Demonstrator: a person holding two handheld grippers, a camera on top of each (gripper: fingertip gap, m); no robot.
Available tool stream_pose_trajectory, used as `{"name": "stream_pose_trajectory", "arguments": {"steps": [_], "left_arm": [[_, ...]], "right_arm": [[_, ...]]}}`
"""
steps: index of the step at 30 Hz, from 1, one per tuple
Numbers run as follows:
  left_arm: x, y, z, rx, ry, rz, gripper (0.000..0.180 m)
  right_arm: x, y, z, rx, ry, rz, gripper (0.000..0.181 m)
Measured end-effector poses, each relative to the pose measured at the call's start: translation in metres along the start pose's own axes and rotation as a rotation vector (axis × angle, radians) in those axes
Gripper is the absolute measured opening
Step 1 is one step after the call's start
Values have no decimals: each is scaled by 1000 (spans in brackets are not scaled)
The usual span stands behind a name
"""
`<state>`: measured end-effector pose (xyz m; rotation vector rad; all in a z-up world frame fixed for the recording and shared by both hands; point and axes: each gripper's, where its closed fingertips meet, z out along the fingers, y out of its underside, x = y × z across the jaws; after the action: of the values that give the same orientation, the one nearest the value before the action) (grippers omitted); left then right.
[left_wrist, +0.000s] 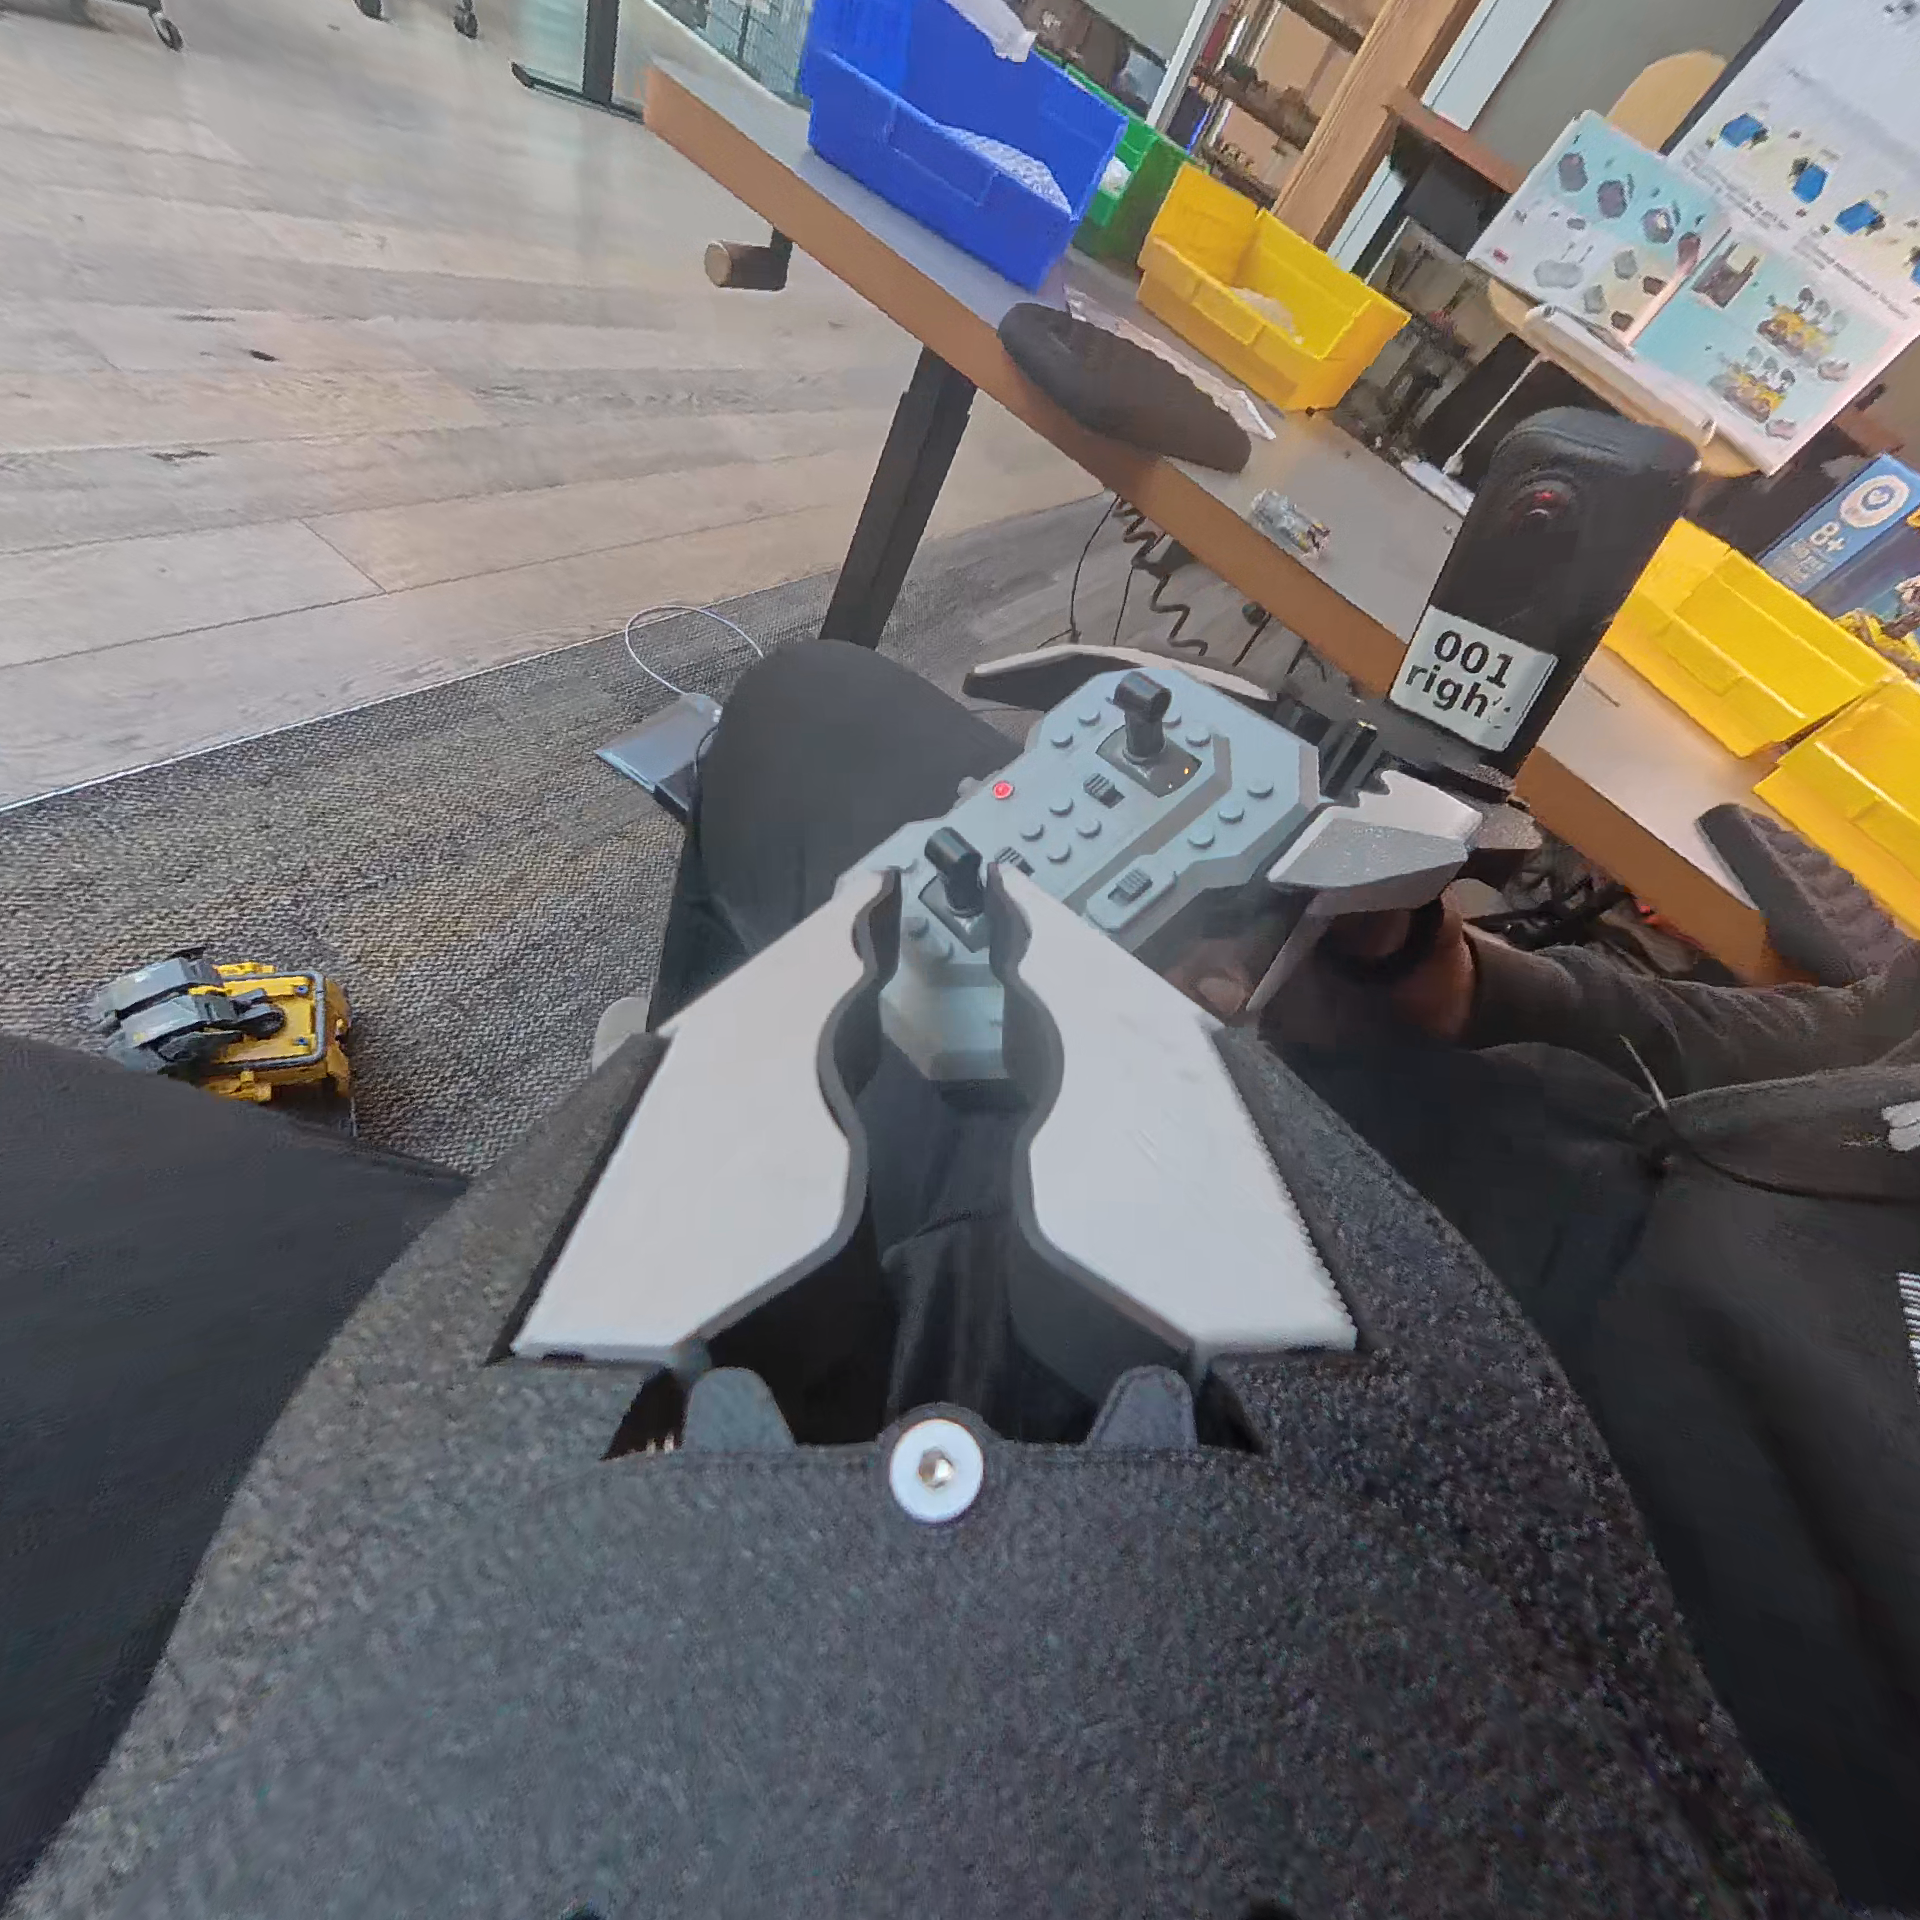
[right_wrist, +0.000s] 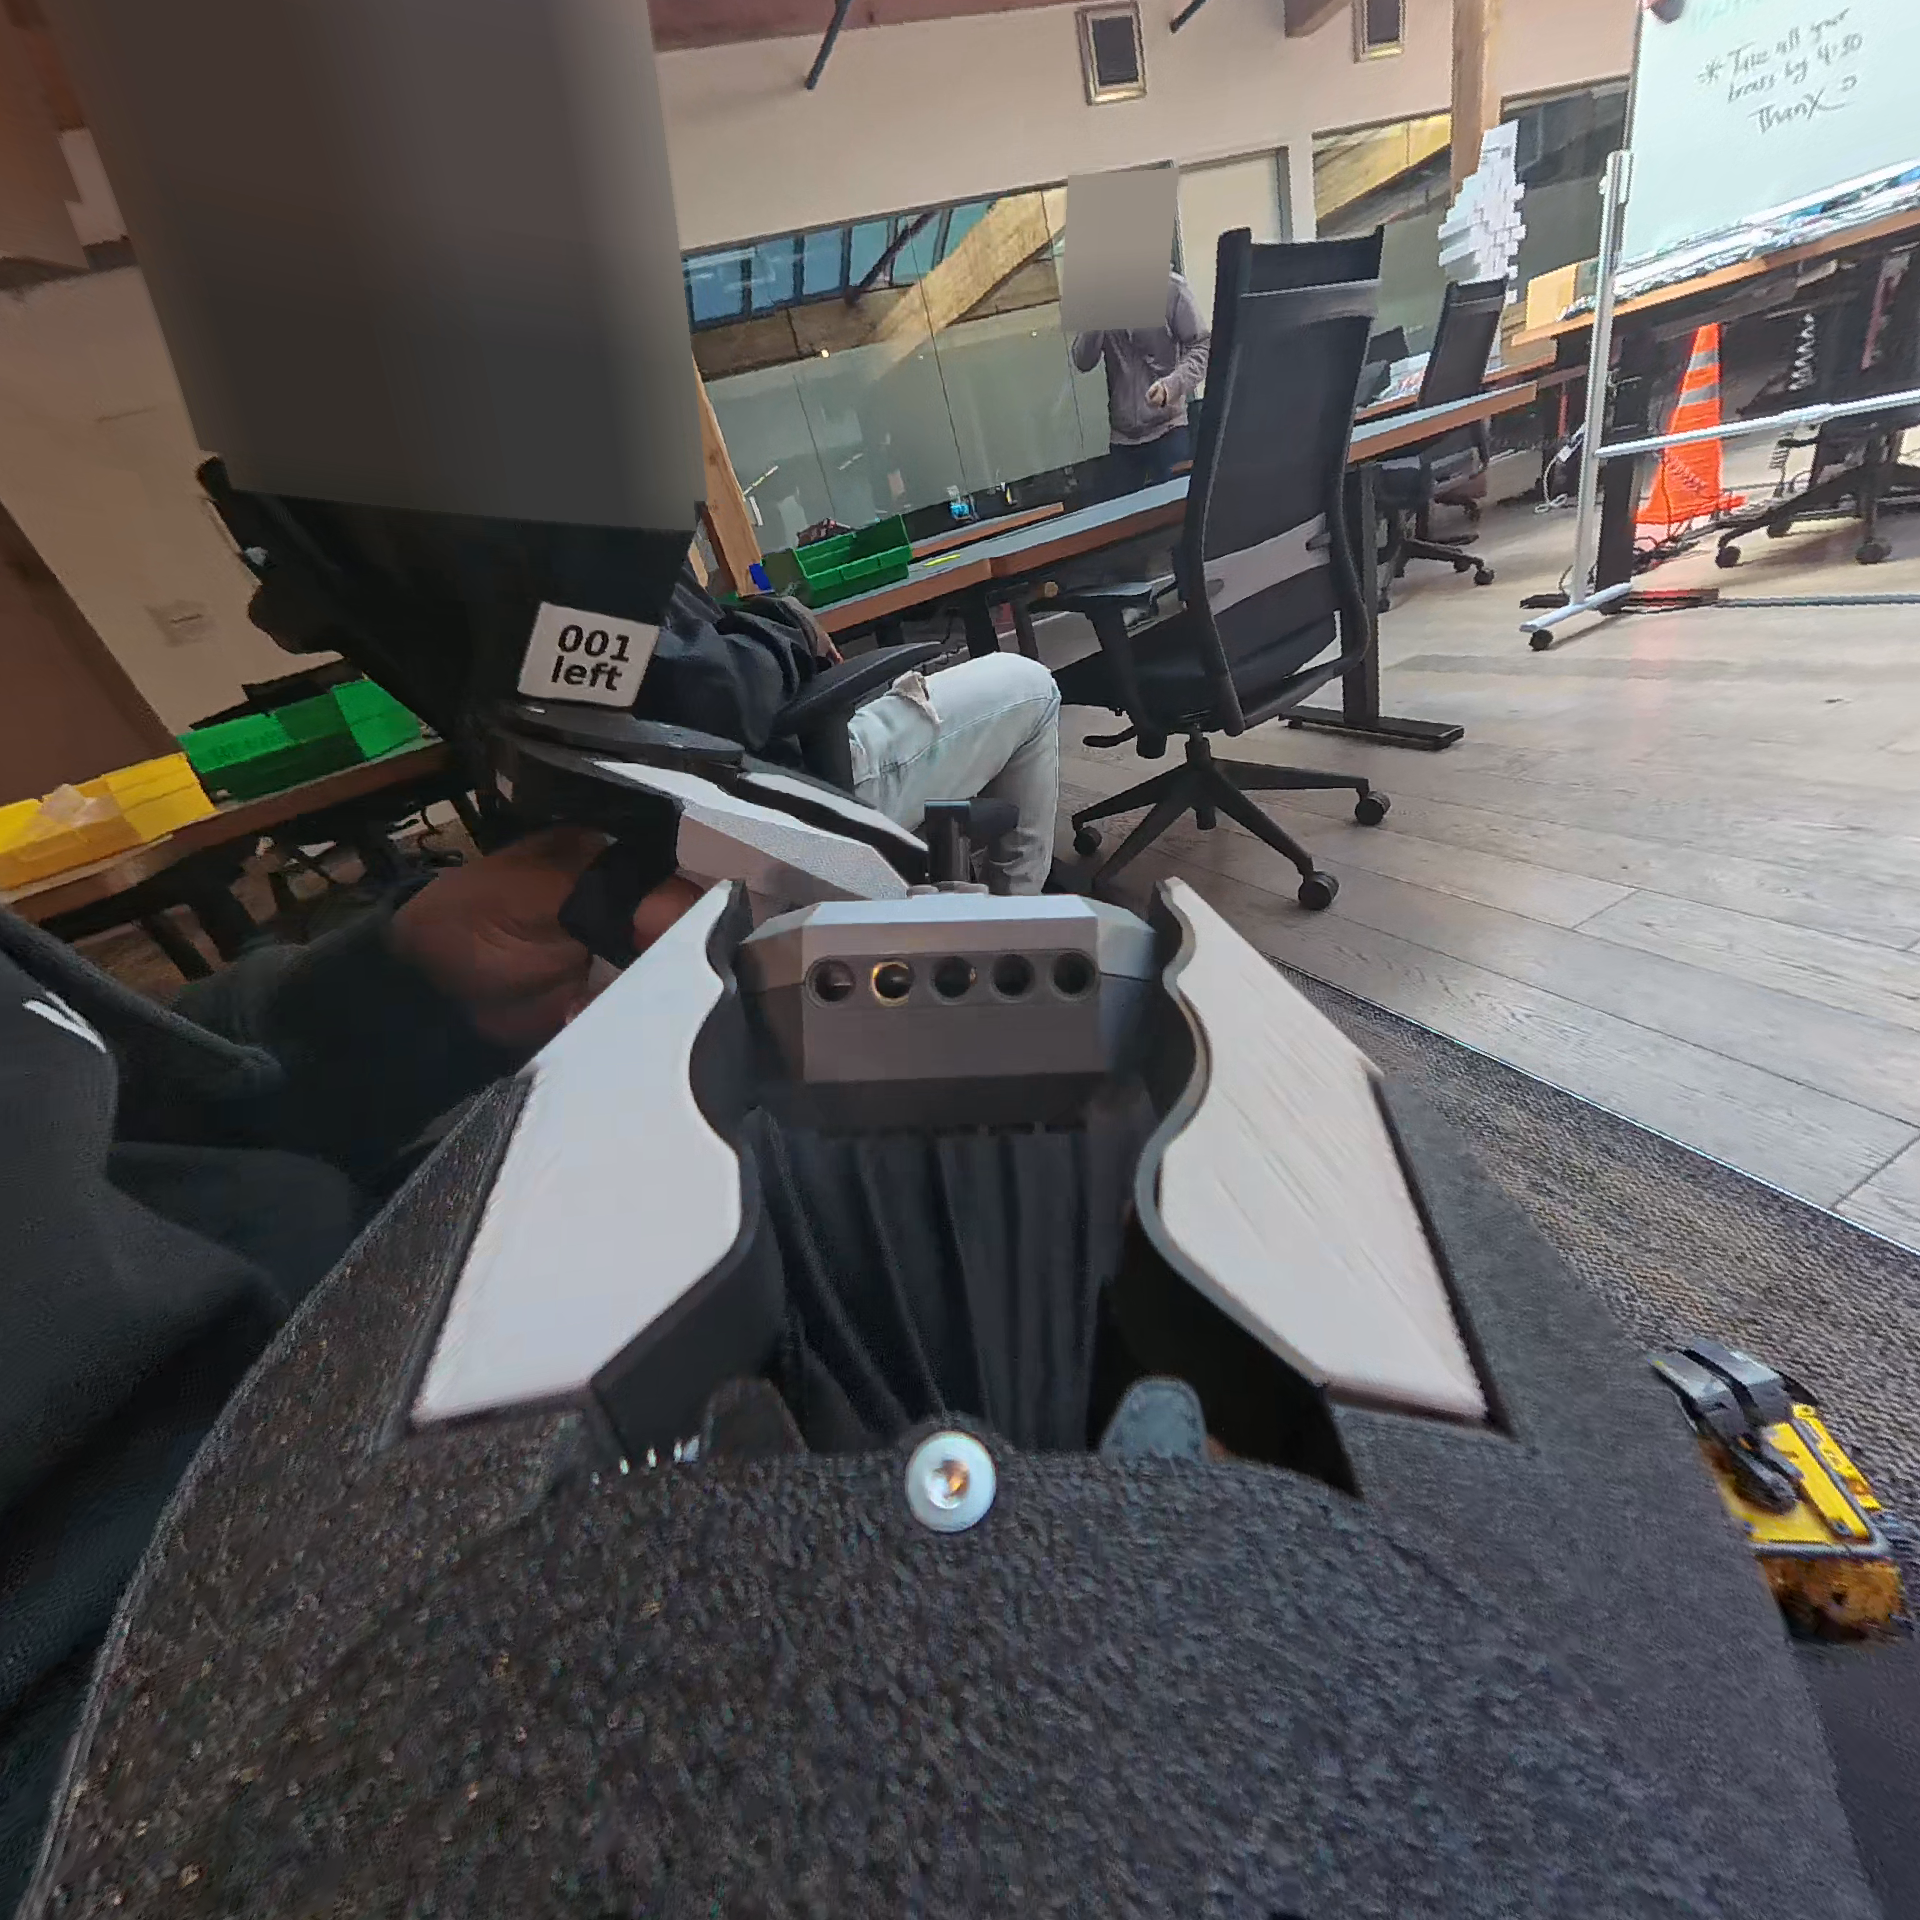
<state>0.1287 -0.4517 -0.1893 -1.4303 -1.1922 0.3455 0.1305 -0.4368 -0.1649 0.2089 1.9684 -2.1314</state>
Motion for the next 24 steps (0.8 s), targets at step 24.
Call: {"name": "stream_pose_trajectory", "arguments": {"steps": [24], "left_arm": [[67, -78, 7, 135, 552, 318, 76]], "right_arm": [[-9, -58, -14, -239, -216, -194, 75]]}}
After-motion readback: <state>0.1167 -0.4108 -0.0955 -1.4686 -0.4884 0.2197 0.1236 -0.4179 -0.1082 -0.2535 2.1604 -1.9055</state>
